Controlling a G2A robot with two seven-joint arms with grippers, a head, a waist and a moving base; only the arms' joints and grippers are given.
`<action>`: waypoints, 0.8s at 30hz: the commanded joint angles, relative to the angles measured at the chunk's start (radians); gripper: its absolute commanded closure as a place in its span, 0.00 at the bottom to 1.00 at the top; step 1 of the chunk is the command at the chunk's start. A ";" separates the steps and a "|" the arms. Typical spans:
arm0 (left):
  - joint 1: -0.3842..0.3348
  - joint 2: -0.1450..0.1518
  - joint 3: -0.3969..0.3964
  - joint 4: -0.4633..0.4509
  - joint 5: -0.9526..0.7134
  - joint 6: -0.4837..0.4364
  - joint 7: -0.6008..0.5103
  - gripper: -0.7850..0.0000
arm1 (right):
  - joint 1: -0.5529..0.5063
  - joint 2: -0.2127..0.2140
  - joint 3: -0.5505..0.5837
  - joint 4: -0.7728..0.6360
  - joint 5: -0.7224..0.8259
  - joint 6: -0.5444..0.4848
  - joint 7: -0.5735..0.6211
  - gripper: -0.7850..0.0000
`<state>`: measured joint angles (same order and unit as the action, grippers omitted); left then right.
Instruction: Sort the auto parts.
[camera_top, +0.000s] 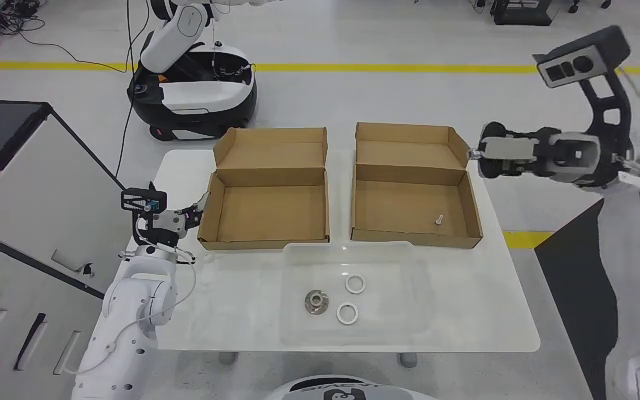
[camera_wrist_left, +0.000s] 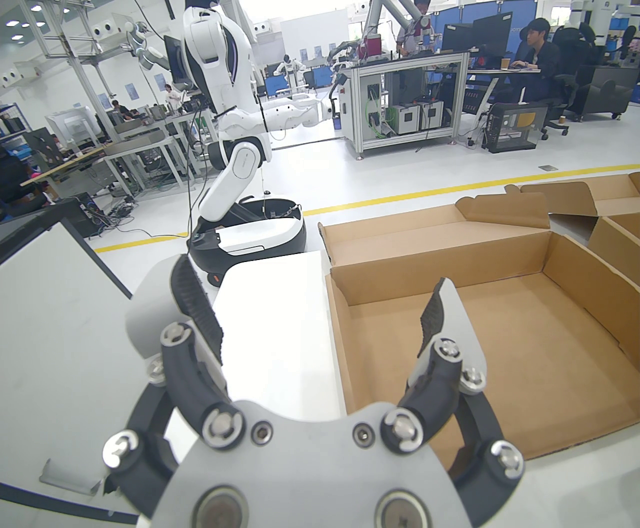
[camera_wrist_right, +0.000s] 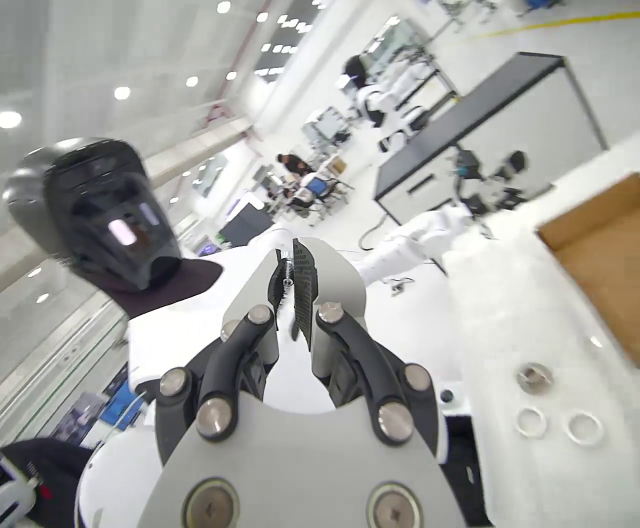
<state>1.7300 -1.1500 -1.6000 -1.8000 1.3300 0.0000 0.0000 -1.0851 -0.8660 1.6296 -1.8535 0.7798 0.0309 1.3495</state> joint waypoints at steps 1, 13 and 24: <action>0.000 0.000 0.000 0.000 0.000 0.000 0.000 0.00 | 0.009 0.008 0.018 0.017 -0.096 0.018 0.027 1.00; 0.000 0.000 0.000 0.000 0.000 0.000 0.000 0.00 | 0.210 0.046 -0.106 0.152 -0.605 -0.026 0.176 1.00; 0.000 0.000 0.000 0.000 0.000 0.000 0.000 0.00 | 0.446 0.038 -0.382 0.285 -0.892 -0.179 0.186 1.00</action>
<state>1.7300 -1.1500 -1.6000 -1.8000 1.3300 0.0000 0.0000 -0.6578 -0.8273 1.2719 -1.5758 -0.0912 -0.1360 1.5359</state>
